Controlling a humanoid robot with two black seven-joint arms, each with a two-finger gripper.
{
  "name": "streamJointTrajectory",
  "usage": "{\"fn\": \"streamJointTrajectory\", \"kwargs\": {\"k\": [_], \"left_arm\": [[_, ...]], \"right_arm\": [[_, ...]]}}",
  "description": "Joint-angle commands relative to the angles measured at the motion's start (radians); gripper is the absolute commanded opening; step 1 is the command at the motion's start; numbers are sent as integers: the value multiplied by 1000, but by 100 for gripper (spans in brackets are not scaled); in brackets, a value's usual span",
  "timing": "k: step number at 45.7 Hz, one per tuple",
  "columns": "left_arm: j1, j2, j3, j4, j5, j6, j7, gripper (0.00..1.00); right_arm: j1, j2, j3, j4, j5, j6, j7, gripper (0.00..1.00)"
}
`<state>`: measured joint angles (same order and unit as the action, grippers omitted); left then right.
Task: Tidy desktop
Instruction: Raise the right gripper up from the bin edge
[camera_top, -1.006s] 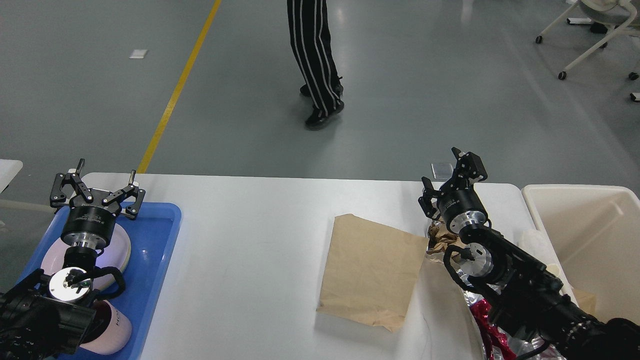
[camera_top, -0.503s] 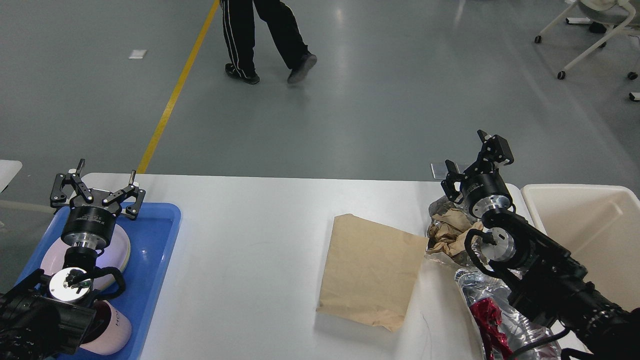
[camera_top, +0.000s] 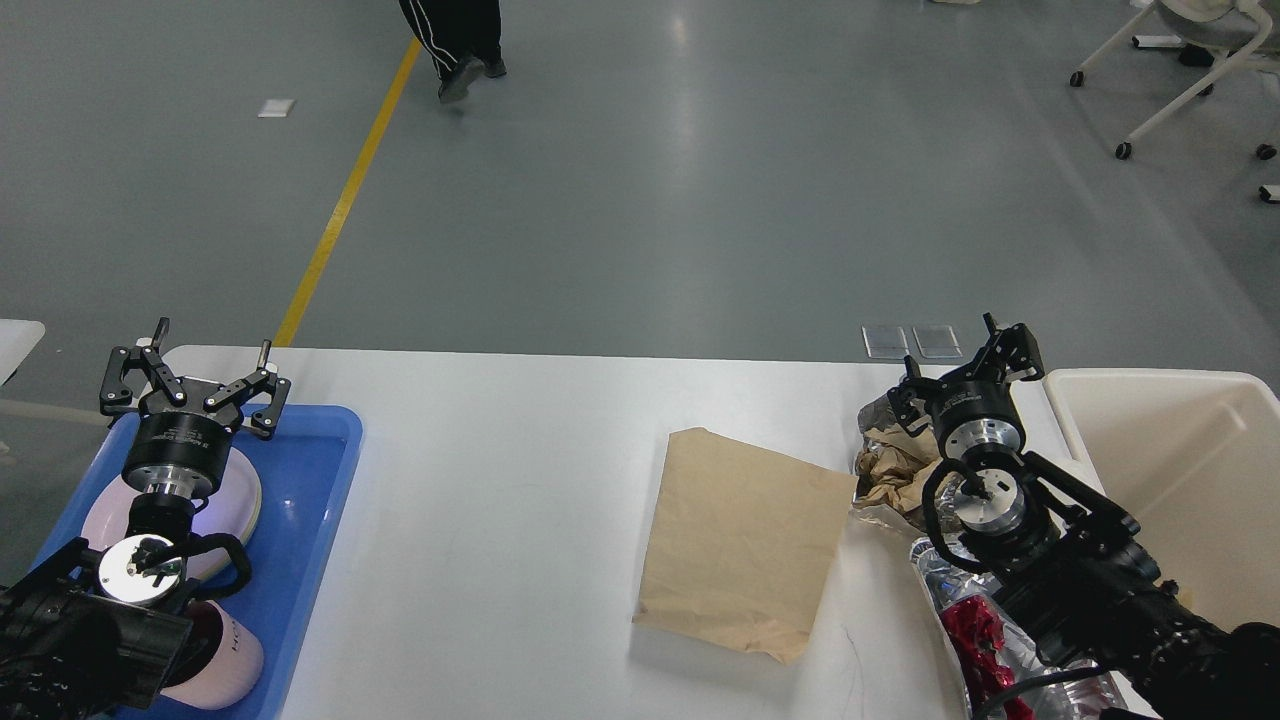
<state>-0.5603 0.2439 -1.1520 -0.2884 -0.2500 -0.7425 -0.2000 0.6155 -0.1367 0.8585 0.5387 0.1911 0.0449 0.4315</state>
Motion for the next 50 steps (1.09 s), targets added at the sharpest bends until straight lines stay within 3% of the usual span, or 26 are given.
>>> {"fn": "streamJointTrajectory", "kwargs": {"k": [1, 9, 22, 33, 44, 48, 50], "left_arm": [[0, 0, 0, 0, 0, 0, 1, 96], [0, 0, 0, 0, 0, 0, 1, 96], [0, 0, 0, 0, 0, 0, 1, 96], [0, 0, 0, 0, 0, 0, 1, 96], [0, 0, 0, 0, 0, 0, 1, 96], [0, 0, 0, 0, 0, 0, 1, 96], [0, 0, 0, 0, 0, 0, -1, 96]], "right_arm": [[10, 11, -6, 9, 1, 1, 7, 100], [52, -1, -10, 17, -1, 3, 9, 100], [138, -129, -12, 18, -4, 3, 9, 100], [187, -138, -38, 18, -24, 7, 4, 100], [323, -192, -462, 18, -211, 98, 1, 100], [395, -192, -659, 20, -263, 101, 0, 100], [464, -192, -852, 17, -323, 104, -7, 100]]}}
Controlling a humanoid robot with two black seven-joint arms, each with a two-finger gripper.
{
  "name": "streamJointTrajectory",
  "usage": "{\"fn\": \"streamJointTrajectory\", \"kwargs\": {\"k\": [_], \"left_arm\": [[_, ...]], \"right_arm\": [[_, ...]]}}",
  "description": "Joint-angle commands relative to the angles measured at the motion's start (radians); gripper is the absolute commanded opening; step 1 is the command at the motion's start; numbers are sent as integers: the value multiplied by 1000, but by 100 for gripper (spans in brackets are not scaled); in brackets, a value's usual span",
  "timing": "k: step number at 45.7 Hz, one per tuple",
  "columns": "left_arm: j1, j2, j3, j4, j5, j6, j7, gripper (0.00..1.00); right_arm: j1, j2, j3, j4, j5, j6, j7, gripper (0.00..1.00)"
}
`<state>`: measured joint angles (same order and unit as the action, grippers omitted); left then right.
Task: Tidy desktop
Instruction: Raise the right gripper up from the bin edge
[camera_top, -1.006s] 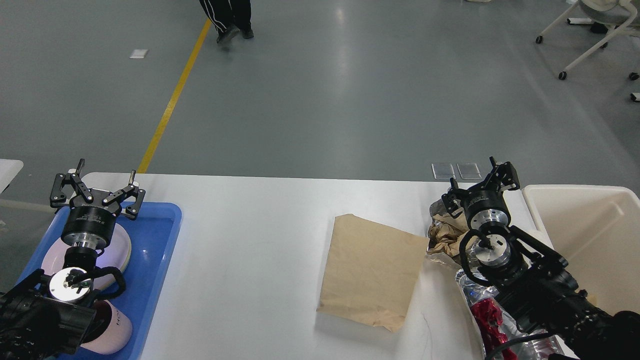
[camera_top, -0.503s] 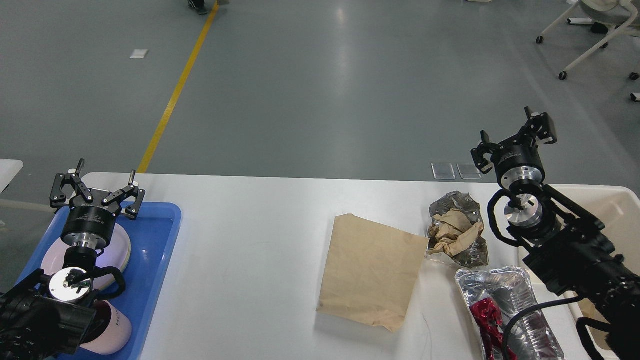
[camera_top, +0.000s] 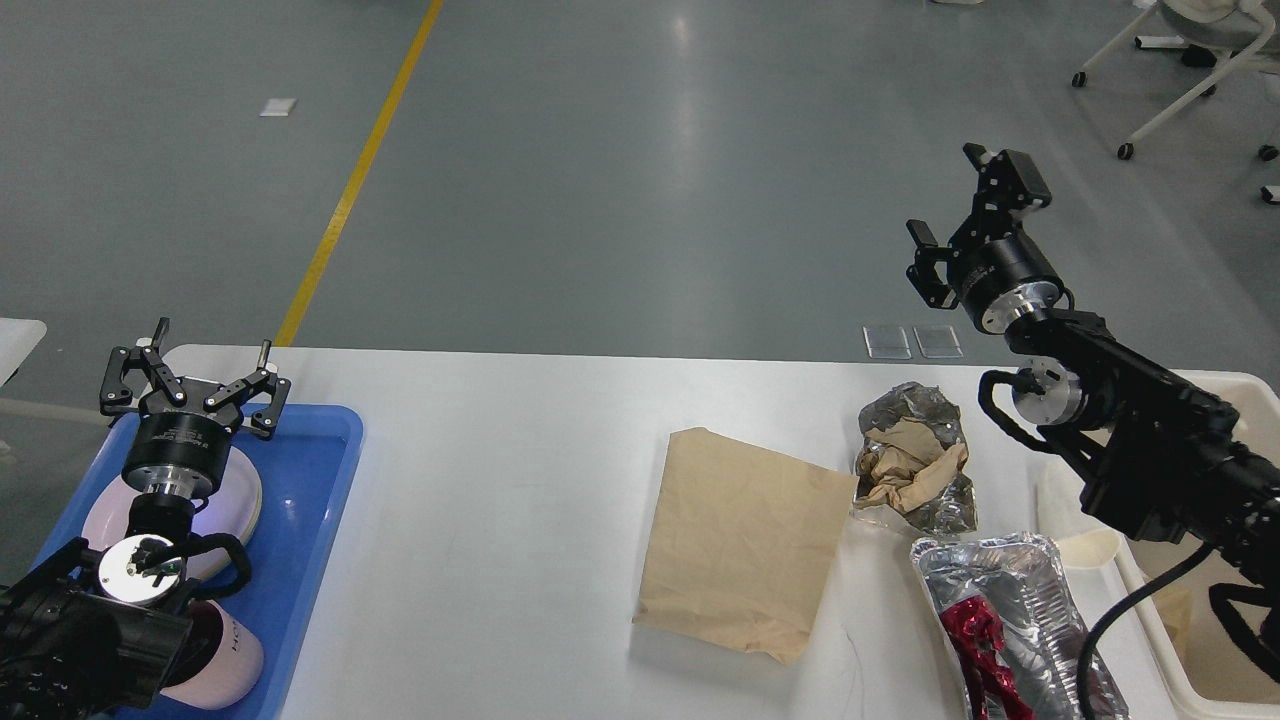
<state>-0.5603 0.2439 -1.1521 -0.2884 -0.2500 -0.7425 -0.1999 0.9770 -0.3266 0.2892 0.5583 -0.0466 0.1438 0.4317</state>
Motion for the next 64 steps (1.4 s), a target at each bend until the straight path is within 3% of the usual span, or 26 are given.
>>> {"fn": "streamJointTrajectory", "kwargs": {"k": [1, 12, 18, 24, 30, 32, 45, 53, 57, 64], "left_arm": [[0, 0, 0, 0, 0, 0, -1, 96], [0, 0, 0, 0, 0, 0, 0, 96], [0, 0, 0, 0, 0, 0, 0, 96], [0, 0, 0, 0, 0, 0, 0, 96], [0, 0, 0, 0, 0, 0, 0, 96], [0, 0, 0, 0, 0, 0, 0, 96], [0, 0, 0, 0, 0, 0, 0, 96], [0, 0, 0, 0, 0, 0, 0, 96], [0, 0, 0, 0, 0, 0, 0, 96], [0, 0, 0, 0, 0, 0, 0, 96]], "right_arm": [[129, 0, -339, 0, -105, 5, -7, 100], [348, 87, -922, -15, -200, 51, -54, 100], [404, 149, -1134, -23, -188, 166, -109, 100], [436, 164, -1217, -25, -121, 359, -215, 100], [456, 162, -1262, -8, -7, 427, -367, 100], [479, 161, -1294, 5, 7, 439, -384, 100], [600, 169, -1329, 89, 17, 680, -384, 100], [722, 182, -1317, 104, 21, 730, -384, 100], [828, 202, -1326, 164, 16, 810, -386, 100], [936, 233, -1340, 206, 11, 816, -395, 100]]}}
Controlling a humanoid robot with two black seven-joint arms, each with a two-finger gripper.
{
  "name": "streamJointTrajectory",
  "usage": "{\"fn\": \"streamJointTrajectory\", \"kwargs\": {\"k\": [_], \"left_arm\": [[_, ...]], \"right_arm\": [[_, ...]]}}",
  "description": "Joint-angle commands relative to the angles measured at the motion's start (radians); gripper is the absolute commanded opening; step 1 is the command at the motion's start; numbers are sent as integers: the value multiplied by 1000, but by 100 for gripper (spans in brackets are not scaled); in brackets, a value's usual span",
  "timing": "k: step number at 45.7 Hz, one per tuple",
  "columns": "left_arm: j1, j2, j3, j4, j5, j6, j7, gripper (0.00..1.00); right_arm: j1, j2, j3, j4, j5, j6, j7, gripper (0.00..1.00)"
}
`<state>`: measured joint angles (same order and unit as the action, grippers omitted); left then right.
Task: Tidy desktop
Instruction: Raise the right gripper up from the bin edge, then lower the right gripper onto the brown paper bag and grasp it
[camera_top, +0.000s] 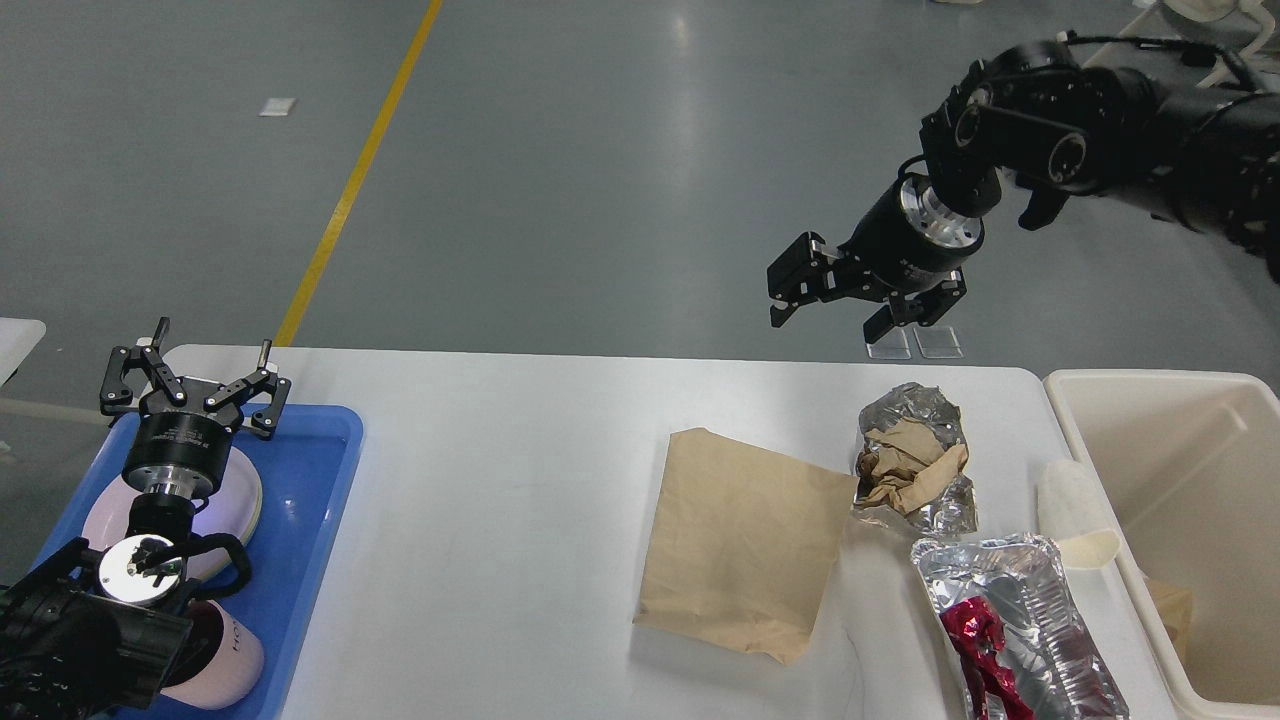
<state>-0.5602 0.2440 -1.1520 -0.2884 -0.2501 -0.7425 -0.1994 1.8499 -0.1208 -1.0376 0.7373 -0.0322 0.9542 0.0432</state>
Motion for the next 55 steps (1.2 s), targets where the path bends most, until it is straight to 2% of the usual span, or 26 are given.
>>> {"fn": "streamJointTrajectory", "kwargs": {"k": [1, 7, 18, 34, 46, 49, 53, 55], "left_arm": [[0, 0, 0, 0, 0, 0, 0, 96], [0, 0, 0, 0, 0, 0, 0, 96], [0, 0, 0, 0, 0, 0, 0, 96], [0, 0, 0, 0, 0, 0, 0, 96], [0, 0, 0, 0, 0, 0, 0, 96], [0, 0, 0, 0, 0, 0, 0, 96], [0, 0, 0, 0, 0, 0, 0, 96], [0, 1, 0, 0, 0, 0, 0, 96]], "right_arm": [[68, 35, -19, 27, -3, 6, -6, 100], [26, 49, -48, 25, -8, 6, -8, 100], [-253, 87, -33, 11, 6, 6, -9, 100], [-434, 86, 10, -62, 9, -28, -9, 100], [-549, 87, 120, -139, 8, -60, -9, 100], [-557, 89, 122, -131, 8, -118, -11, 95], [-569, 110, 122, -127, 8, -187, -13, 68], [-569, 124, 122, -124, 8, -190, -14, 54]]}}
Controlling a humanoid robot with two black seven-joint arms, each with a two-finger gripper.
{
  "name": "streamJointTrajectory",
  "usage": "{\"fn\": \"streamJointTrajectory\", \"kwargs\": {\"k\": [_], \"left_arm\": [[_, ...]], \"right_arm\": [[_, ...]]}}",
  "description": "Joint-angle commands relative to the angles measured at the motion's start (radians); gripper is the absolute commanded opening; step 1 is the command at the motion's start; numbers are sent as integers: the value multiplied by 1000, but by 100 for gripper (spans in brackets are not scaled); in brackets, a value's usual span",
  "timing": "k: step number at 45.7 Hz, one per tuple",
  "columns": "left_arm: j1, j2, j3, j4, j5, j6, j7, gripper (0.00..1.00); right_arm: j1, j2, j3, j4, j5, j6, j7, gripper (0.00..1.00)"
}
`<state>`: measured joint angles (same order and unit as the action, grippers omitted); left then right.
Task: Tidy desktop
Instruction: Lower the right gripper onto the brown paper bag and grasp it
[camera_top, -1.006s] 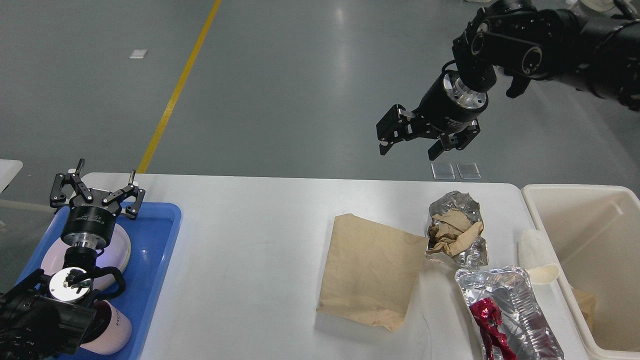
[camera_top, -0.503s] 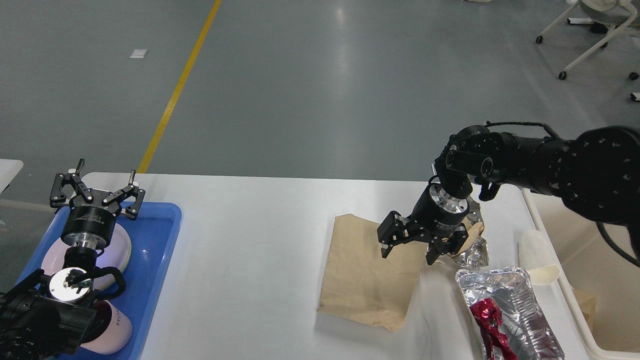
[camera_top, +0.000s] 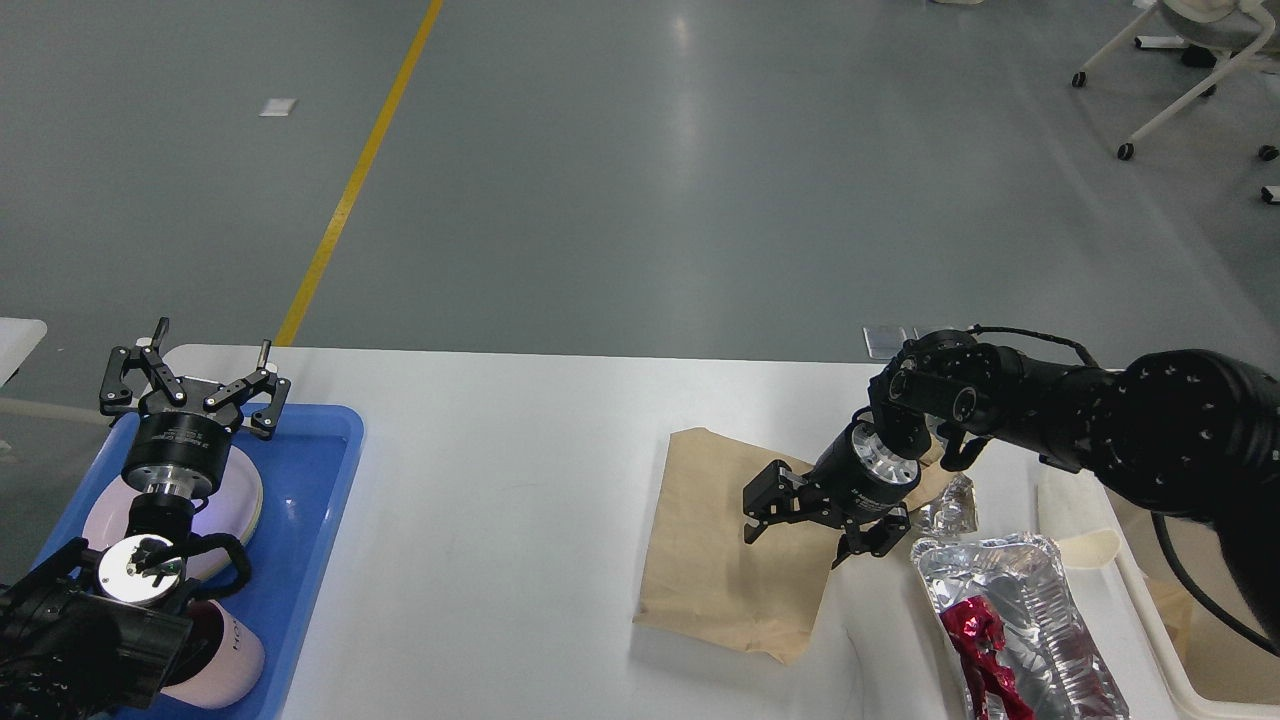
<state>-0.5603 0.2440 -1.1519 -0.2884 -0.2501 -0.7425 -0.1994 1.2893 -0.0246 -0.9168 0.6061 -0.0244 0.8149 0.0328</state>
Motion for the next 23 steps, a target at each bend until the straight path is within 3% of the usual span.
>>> {"fn": "streamJointTrajectory", "kwargs": {"k": [1, 4, 5, 8, 23], "left_arm": [[0, 0, 0, 0, 0, 0, 0, 96], [0, 0, 0, 0, 0, 0, 0, 96], [0, 0, 0, 0, 0, 0, 0, 96], [0, 0, 0, 0, 0, 0, 0, 96], [-1, 0, 0, 0, 0, 0, 0, 96]], "right_arm": [[-7, 31, 1, 12, 0, -49, -5, 44], [5, 26, -1, 41, -2, -40, -11, 4], [10, 26, 1, 50, -2, -36, -19, 0], [19, 23, 4, 75, 1, -26, -45, 0], [149, -96, 128, 224, 1, -37, -51, 0]]}}
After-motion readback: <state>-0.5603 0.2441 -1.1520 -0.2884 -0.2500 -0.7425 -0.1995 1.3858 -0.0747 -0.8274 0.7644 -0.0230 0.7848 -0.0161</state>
